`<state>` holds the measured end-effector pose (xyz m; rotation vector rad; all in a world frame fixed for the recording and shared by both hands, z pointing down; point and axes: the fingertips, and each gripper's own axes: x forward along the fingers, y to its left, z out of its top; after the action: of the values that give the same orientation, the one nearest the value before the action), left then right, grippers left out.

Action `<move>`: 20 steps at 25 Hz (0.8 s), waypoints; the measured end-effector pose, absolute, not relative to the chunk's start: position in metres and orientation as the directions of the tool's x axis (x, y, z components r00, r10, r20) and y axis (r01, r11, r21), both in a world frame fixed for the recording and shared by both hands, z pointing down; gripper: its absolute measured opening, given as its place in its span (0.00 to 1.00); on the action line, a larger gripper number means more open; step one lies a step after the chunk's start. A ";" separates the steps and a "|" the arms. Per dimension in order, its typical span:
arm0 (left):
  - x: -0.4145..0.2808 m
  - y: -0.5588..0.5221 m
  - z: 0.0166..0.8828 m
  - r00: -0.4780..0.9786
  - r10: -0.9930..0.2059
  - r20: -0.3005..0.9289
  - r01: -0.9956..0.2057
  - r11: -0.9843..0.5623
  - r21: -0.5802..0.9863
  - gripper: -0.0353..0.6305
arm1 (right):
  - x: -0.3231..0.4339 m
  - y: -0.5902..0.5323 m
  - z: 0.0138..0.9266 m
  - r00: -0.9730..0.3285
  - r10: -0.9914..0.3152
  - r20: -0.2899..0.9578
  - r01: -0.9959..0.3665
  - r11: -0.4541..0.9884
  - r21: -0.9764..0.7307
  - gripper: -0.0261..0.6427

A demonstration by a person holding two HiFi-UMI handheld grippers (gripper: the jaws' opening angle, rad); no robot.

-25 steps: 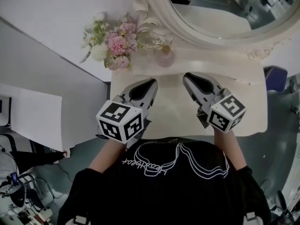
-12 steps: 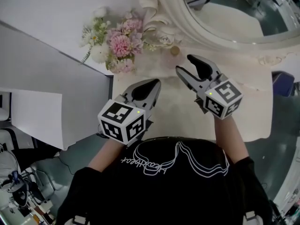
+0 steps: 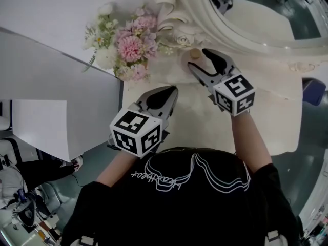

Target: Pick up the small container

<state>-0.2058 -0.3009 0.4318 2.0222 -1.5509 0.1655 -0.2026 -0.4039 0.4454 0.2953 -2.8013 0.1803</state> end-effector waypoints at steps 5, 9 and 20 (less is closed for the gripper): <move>-0.205 -0.300 0.437 0.319 -0.840 0.440 -0.916 -0.154 0.370 0.06 | -0.211 -0.399 0.450 -0.930 -0.172 0.324 -0.202 0.978 -0.060 0.37; -0.205 -0.299 0.440 0.318 -0.837 0.445 -0.915 -0.149 0.374 0.06 | -0.213 -0.400 0.450 -0.932 -0.185 0.313 -0.216 0.974 -0.065 0.31; -0.207 -0.298 0.444 0.306 -0.837 0.453 -0.919 -0.136 0.369 0.06 | -0.212 -0.406 0.450 -0.928 -0.220 0.300 -0.243 0.969 -0.043 0.22</move>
<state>-0.2072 -0.2979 0.4442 1.9925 -1.5538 0.1820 -0.2116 -0.4060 0.4504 0.3390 -2.8214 0.1142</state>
